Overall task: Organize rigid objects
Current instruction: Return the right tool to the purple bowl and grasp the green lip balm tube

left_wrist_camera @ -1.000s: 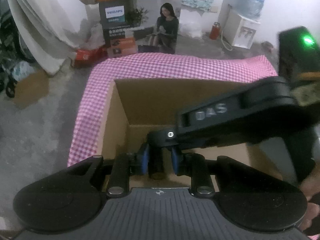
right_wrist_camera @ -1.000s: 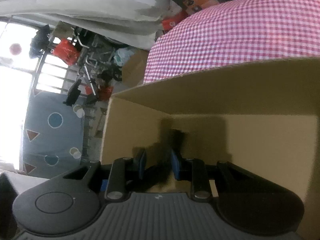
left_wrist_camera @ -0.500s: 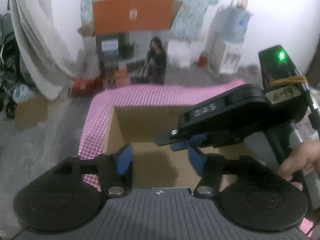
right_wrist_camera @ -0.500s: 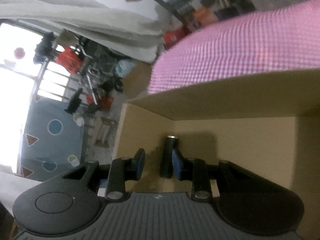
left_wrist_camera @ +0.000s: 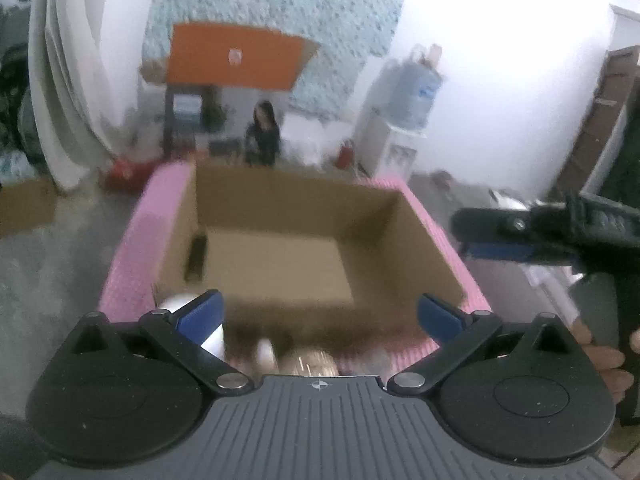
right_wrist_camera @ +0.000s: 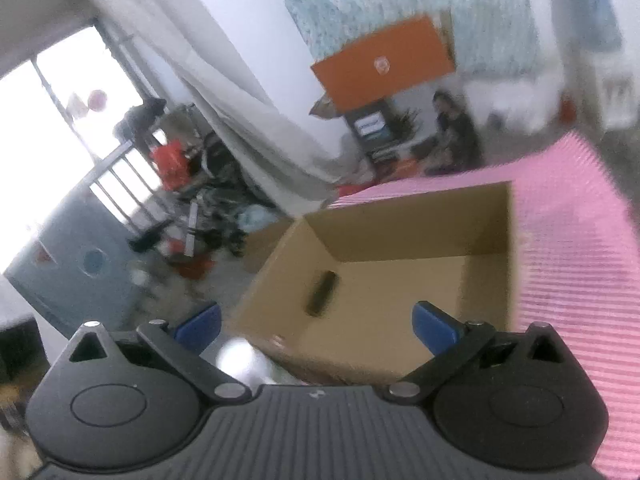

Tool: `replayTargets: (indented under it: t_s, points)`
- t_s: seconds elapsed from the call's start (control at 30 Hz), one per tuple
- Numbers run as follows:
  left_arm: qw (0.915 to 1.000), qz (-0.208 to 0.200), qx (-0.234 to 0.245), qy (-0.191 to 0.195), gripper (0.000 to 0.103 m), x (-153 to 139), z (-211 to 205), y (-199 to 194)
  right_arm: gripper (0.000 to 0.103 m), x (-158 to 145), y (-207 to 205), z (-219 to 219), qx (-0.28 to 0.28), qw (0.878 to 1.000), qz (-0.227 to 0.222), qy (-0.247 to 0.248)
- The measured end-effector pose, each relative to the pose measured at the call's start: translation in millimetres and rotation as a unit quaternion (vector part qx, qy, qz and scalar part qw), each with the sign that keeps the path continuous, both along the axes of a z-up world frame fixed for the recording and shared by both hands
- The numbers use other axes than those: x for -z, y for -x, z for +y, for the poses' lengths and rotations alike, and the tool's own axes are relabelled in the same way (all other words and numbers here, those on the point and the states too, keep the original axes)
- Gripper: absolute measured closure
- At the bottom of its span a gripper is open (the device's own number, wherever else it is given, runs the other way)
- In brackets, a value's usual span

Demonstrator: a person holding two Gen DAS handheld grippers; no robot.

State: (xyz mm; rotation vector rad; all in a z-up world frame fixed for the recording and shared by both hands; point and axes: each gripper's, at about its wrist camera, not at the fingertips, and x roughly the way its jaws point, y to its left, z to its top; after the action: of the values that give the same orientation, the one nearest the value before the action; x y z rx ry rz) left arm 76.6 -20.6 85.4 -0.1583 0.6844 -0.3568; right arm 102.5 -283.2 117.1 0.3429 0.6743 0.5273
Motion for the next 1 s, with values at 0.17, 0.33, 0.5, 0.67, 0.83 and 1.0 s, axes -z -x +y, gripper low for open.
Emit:
replayTargets:
  t_s: [0.17, 0.33, 0.5, 0.67, 0.83, 1.0]
  points:
    - [0.9993, 0.024, 0.026, 0.013, 0.0, 35.5, -1.6, 20.8, 0.0, 24.9, 54.8, 15.5, 0.036, 0.994, -0.031, 0.103]
    - [0.9985, 0.029, 0.045, 0.007, 0.0, 59.9, -5.9, 25.9, 0.0, 46.6, 79.8, 22.3, 0.053, 0.99, -0.036, 0.123]
    - [0.9983, 0.017, 0.046, -0.032, 0.002, 71.6, -10.5, 26.8, 0.001, 60.5, 81.7, 21.1, 0.049, 0.996, -0.024, 0.067]
    - [0.9957, 0.033, 0.064, -0.059, 0.017, 87.2, -17.3, 18.6, 0.025, 85.0, 65.2, 21.5, 0.04, 0.998, 0.041, 0.001]
    - [0.9931, 0.058, 0.082, -0.061, 0.04, 100.6, -22.3, 3.7, 0.036, 116.8, 44.1, 22.3, 0.027, 0.989, 0.126, -0.076]
    - [0.9915, 0.075, 0.092, -0.052, 0.05, 106.6, -22.6, -9.4, 0.047, 139.3, 33.2, 14.9, 0.037, 0.972, 0.185, -0.14]
